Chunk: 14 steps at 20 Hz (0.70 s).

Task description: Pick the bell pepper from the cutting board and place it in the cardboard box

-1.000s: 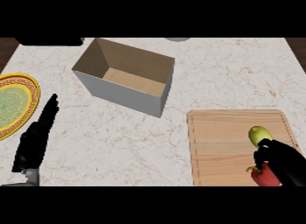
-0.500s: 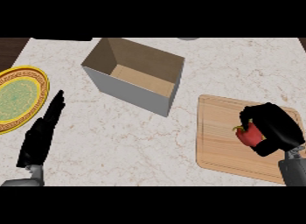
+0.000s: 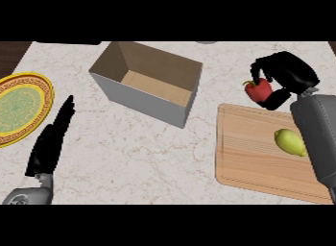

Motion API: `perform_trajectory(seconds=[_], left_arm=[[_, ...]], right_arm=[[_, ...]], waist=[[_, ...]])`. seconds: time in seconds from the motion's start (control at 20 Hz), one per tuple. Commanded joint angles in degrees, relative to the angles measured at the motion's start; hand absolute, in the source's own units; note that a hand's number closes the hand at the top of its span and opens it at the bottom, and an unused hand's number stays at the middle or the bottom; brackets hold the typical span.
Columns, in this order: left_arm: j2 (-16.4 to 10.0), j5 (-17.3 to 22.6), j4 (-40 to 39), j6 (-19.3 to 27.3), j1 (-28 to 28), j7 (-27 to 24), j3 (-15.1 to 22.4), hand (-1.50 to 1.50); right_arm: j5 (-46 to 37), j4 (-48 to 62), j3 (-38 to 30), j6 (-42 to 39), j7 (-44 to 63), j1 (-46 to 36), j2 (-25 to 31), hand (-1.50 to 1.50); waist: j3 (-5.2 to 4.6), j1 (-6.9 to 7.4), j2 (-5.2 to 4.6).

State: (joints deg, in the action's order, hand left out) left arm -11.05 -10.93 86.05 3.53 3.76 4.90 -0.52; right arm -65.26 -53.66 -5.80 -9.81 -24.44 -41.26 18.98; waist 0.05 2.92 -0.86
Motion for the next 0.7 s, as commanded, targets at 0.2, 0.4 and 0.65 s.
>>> perform_trajectory(seconds=[0.2, 0.4, 0.65], left_arm=[[-0.82, 1.97, 0.87, -1.38, -1.96, -0.56, -1.64, 0.00], [-1.82, 1.87, 4.17, -1.95, -3.13, 1.84, -1.99, 0.00], [-1.77, 1.81, 6.53, -1.74, -5.72, 1.75, -2.53, 0.00]], right_arm=[[16.00, 7.01, -9.09, -7.64, -12.56, -11.57, -2.86, 1.50], [18.97, 6.88, -8.79, -11.71, -11.60, -15.48, -6.22, 1.50], [21.22, 7.81, -8.84, -14.55, -6.54, -22.97, -8.53, 1.50]], waist=[[0.01, -0.72, 0.44], [-0.03, -1.66, 0.86], [-0.04, -1.67, 0.90]])
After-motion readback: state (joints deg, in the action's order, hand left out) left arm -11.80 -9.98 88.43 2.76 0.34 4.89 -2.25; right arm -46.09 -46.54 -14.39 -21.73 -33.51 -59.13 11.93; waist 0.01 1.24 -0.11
